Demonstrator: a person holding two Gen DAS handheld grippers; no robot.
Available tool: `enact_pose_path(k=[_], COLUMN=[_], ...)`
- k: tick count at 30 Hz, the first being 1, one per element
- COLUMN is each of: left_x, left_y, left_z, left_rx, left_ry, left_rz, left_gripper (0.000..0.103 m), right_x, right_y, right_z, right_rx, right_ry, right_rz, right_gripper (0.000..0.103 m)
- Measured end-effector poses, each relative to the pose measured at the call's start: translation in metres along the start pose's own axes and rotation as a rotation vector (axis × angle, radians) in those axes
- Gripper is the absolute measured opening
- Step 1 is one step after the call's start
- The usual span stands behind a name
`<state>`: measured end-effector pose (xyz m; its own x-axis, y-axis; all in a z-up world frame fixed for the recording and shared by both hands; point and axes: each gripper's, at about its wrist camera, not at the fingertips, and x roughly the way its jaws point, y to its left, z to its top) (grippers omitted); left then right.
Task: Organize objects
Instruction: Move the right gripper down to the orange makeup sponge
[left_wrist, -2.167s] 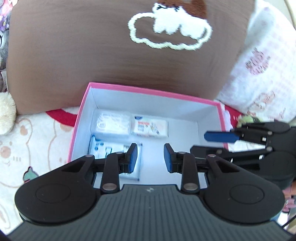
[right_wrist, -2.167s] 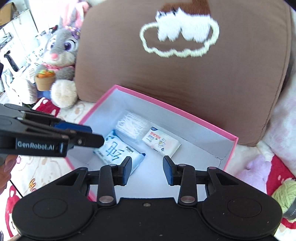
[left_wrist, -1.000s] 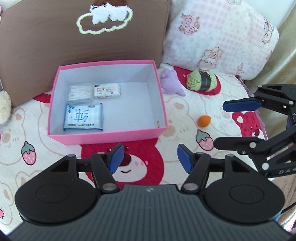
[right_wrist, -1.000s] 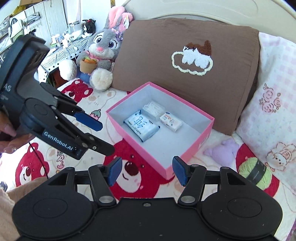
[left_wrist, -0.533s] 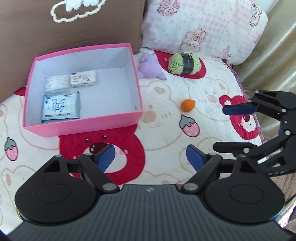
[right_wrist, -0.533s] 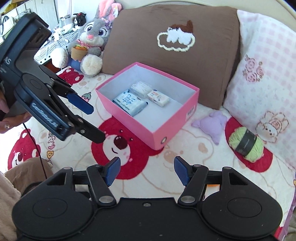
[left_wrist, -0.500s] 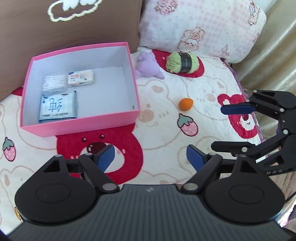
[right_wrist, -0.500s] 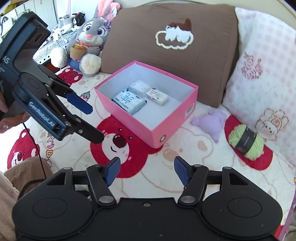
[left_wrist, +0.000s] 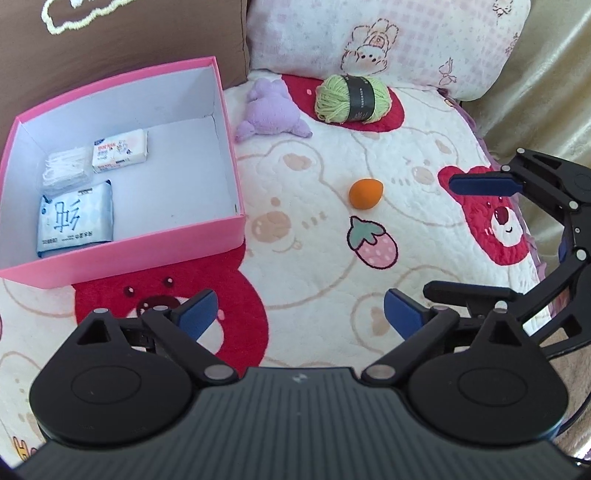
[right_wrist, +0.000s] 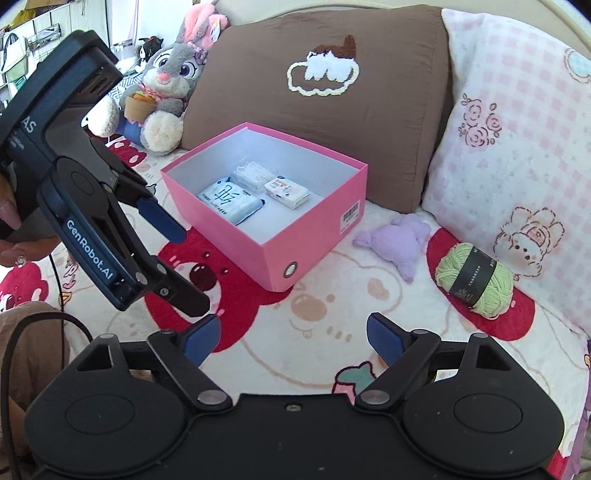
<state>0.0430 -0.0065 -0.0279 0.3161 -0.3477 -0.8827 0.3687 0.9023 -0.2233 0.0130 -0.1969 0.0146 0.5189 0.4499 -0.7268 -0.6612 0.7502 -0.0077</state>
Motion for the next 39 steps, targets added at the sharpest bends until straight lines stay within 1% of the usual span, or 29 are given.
enact_pose_path(k=[3,6,8,11,14,16,18,22,26,29,32,36,39], left_x=[0.015,0.027,0.032,0.038,0.048,0.055,0.063,0.075,0.087,0.094,0.103,0.115,0.123], left_y=[-0.003,-0.006,-0.009,-0.013,-0.016,-0.017,-0.019,-0.023,-0.033,-0.045,-0.054,-0.052,-0.049], left_z=[0.001,0.005,0.008,0.013,0.018,0.021,0.023,0.029,0.036,0.039,0.043,0.045,0.045], left_rx=[0.004,0.005,0.004,0.016,0.024,0.012,-0.004,-0.025,-0.015,0.025,0.046,0.036,0.014], left_ry=[0.009,0.007,-0.016,-0.052,-0.059,-0.064,-0.077,-0.123,-0.117,-0.134,-0.127,-0.132,-0.139], left_rz=[0.021,0.026,0.022,0.052,0.056,0.040,0.022,-0.026,-0.056,-0.065,-0.065,-0.093,-0.107], left_gripper=[0.098,0.098,0.098,0.098,0.098,0.098,0.098,0.098,0.095,0.095,0.095,0.094,0.093], right_x=[0.006,0.016,0.021,0.028,0.039,0.052,0.064,0.081,0.096,0.099,0.098,0.099,0.106], right_y=[-0.005,-0.006,-0.007,-0.013,-0.026,-0.037,-0.048,-0.070,-0.083,-0.086,-0.082,-0.080,-0.079], right_z=[-0.009,-0.017,-0.021,-0.026,-0.033,-0.037,-0.042,-0.052,-0.063,-0.067,-0.068,-0.068,-0.069], right_rx=[-0.035,-0.115,-0.150,-0.162,-0.130,-0.103,-0.079,0.003,0.060,0.082,0.070,0.083,0.087], right_ry=[-0.025,0.011,0.023,0.039,0.020,0.033,0.044,0.046,0.061,0.065,0.047,0.023,0.024], right_rz=[-0.018,-0.049,-0.075,-0.103,-0.132,-0.167,-0.181,-0.167,-0.171,-0.141,-0.131,-0.117,-0.123], right_gripper=[0.089,0.089,0.090,0.090,0.090,0.090,0.090,0.089,0.089,0.089,0.089,0.089,0.089])
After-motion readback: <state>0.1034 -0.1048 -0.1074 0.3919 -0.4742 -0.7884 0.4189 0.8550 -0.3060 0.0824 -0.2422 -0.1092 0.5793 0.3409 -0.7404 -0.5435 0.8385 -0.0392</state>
